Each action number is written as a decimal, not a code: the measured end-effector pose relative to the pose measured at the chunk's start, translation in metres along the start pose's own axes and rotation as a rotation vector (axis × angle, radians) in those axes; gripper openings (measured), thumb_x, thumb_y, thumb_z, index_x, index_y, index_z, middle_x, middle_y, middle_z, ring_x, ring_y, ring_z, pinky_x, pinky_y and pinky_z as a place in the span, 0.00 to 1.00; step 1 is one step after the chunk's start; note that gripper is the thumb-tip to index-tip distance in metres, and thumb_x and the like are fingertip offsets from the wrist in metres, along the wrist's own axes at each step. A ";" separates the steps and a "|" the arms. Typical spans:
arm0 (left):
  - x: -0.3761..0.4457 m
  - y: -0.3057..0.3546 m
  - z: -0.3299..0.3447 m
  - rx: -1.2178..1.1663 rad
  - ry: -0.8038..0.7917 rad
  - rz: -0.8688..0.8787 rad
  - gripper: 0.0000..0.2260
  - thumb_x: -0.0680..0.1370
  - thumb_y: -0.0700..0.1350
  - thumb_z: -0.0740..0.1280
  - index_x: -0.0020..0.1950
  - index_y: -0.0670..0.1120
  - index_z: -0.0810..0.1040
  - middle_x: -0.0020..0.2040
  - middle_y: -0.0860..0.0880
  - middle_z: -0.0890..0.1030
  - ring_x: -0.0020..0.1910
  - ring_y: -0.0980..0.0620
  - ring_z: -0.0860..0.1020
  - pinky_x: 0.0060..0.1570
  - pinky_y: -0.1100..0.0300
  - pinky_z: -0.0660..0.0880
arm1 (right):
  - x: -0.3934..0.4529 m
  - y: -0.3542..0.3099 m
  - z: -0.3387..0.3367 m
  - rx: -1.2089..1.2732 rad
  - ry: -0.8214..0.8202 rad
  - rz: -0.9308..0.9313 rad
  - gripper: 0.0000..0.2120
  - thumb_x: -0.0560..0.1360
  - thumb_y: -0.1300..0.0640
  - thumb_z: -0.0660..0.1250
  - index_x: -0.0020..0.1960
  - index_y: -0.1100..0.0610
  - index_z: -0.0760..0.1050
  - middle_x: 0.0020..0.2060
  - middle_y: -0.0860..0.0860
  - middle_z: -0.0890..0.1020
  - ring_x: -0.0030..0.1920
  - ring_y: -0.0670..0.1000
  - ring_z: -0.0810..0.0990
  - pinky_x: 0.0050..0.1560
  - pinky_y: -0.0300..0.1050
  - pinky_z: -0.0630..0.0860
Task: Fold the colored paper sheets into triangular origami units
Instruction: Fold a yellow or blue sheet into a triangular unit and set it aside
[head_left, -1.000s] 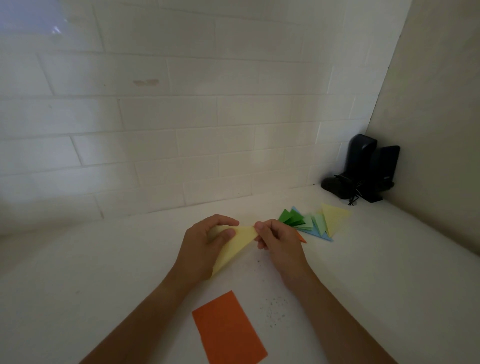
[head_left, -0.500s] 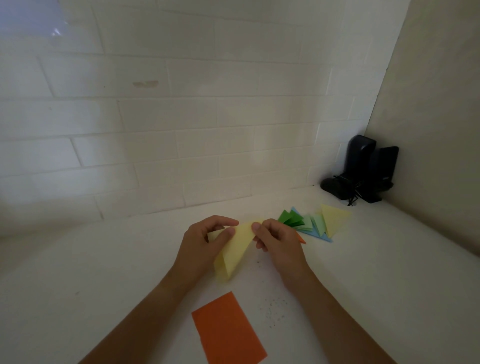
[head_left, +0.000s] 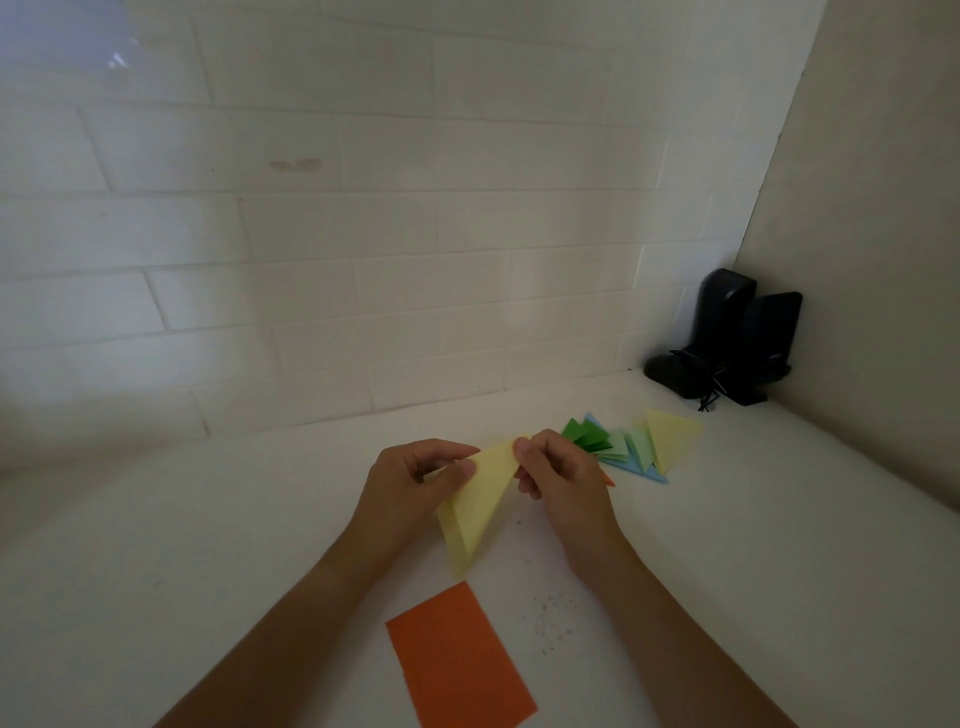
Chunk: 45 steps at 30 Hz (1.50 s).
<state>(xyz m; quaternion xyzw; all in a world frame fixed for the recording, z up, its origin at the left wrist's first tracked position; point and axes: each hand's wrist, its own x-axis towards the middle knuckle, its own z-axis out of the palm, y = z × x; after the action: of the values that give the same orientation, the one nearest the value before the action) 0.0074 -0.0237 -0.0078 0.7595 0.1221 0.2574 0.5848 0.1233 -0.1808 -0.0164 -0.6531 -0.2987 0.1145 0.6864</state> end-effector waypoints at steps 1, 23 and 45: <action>0.000 0.000 0.000 -0.015 0.008 0.000 0.06 0.79 0.41 0.73 0.52 0.50 0.88 0.49 0.53 0.88 0.51 0.54 0.85 0.51 0.60 0.78 | 0.000 -0.001 0.000 -0.020 -0.019 0.002 0.15 0.83 0.56 0.66 0.42 0.65 0.73 0.33 0.53 0.76 0.35 0.45 0.74 0.39 0.35 0.71; 0.000 -0.001 0.001 -0.012 0.085 0.096 0.09 0.78 0.40 0.73 0.57 0.47 0.88 0.53 0.55 0.88 0.56 0.58 0.84 0.57 0.63 0.80 | -0.003 -0.004 0.003 -0.105 -0.061 0.029 0.20 0.82 0.50 0.67 0.39 0.65 0.75 0.31 0.49 0.80 0.35 0.49 0.78 0.44 0.47 0.74; 0.001 -0.004 -0.002 -0.097 0.019 -0.081 0.06 0.76 0.42 0.76 0.53 0.44 0.89 0.47 0.46 0.89 0.48 0.46 0.87 0.53 0.51 0.84 | 0.000 0.003 0.003 -0.126 -0.005 0.021 0.16 0.81 0.53 0.69 0.37 0.60 0.77 0.31 0.50 0.79 0.35 0.46 0.77 0.40 0.41 0.74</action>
<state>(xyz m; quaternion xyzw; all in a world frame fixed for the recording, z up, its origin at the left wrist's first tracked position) 0.0078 -0.0202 -0.0110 0.7223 0.1457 0.2461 0.6296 0.1221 -0.1775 -0.0190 -0.6977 -0.3003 0.1041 0.6421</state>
